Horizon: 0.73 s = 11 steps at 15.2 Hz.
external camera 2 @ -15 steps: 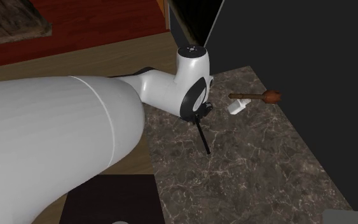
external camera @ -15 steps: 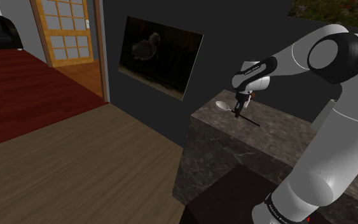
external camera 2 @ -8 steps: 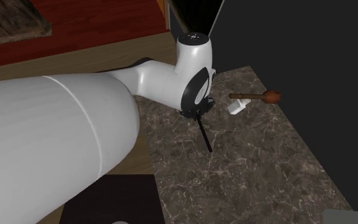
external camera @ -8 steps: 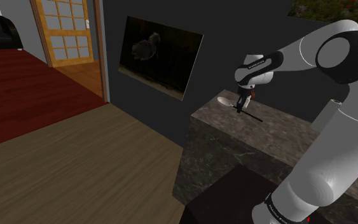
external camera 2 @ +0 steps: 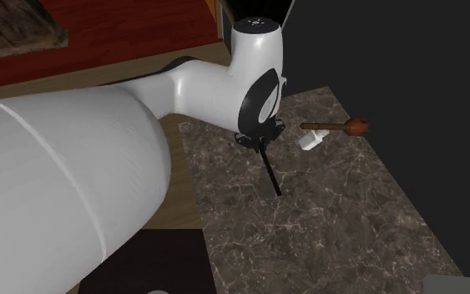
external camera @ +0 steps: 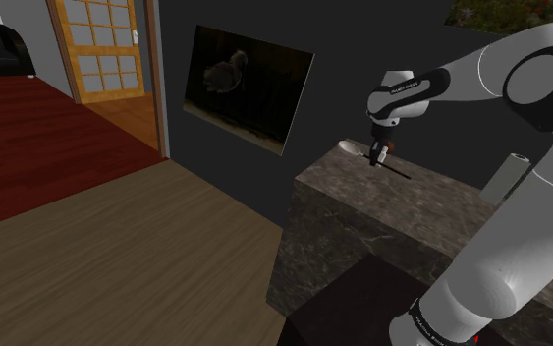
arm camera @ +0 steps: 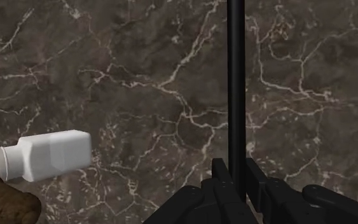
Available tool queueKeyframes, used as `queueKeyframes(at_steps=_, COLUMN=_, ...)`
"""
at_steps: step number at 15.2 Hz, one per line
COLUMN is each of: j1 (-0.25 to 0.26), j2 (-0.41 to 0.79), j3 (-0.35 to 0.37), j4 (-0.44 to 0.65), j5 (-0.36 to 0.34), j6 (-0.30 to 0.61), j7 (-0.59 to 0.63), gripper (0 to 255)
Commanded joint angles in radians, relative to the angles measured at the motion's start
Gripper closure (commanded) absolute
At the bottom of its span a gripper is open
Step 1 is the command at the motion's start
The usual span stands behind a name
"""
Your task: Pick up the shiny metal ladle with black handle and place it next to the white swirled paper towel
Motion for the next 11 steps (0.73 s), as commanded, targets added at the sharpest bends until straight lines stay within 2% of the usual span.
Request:
queueKeyframes(at_steps=1, j1=0.001, j2=-0.010, j3=0.001, j4=0.018, j5=-0.003, j6=-0.028, j7=-0.001, gripper=255)
queueKeyframes(at_steps=11, j1=0.006, j2=-0.055, j3=0.008, j4=0.110, j5=-0.015, j6=-0.160, j7=-0.004, gripper=255)
